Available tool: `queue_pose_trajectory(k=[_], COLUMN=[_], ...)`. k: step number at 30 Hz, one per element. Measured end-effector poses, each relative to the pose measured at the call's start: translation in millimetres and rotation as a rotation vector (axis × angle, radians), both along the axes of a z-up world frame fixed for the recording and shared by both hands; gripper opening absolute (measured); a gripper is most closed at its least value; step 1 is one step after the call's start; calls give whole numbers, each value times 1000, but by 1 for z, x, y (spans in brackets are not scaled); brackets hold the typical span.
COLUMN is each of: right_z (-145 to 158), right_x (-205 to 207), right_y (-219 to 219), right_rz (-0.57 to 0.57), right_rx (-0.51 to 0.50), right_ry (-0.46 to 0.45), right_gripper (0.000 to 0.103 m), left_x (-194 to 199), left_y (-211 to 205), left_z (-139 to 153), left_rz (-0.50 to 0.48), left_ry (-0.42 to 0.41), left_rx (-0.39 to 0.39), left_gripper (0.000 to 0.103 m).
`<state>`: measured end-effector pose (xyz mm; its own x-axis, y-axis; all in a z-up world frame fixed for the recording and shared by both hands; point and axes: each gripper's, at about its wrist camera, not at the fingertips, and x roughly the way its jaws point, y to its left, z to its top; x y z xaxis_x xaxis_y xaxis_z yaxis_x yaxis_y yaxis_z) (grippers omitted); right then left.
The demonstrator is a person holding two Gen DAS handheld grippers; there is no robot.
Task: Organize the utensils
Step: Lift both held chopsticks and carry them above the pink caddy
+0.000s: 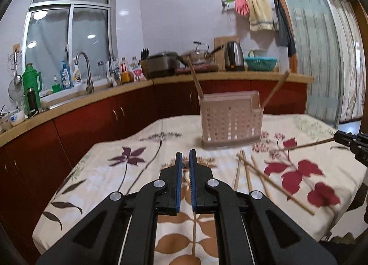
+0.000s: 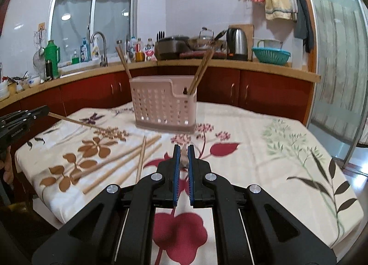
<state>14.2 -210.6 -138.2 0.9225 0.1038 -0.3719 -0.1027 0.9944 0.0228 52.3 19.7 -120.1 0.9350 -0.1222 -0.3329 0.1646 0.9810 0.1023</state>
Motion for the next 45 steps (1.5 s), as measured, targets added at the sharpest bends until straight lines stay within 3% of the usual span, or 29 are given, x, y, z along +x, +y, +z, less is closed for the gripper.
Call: queue_pose_trajectory(k=[15,31,38,45], right_z=[56,71,91,128], right_x=[-5,43,56,76], right_y=[-3,1,6,9], right_rz=[-4,15,27,62], right_rx=[25,5,9,29], right_ry=[-70,-39,-91,-210], right_gripper=[7,7,7,7], left_x=[-4,32,49,66], left_y=[9,10,5,-9], left_z=[53,66,88,127], left_rz=[-20,-40,-76,-117], left_ry=[-24,-37,-81,-185], left_rx=[-91,-106,-131,-166], left_gripper=[7,7,7,7])
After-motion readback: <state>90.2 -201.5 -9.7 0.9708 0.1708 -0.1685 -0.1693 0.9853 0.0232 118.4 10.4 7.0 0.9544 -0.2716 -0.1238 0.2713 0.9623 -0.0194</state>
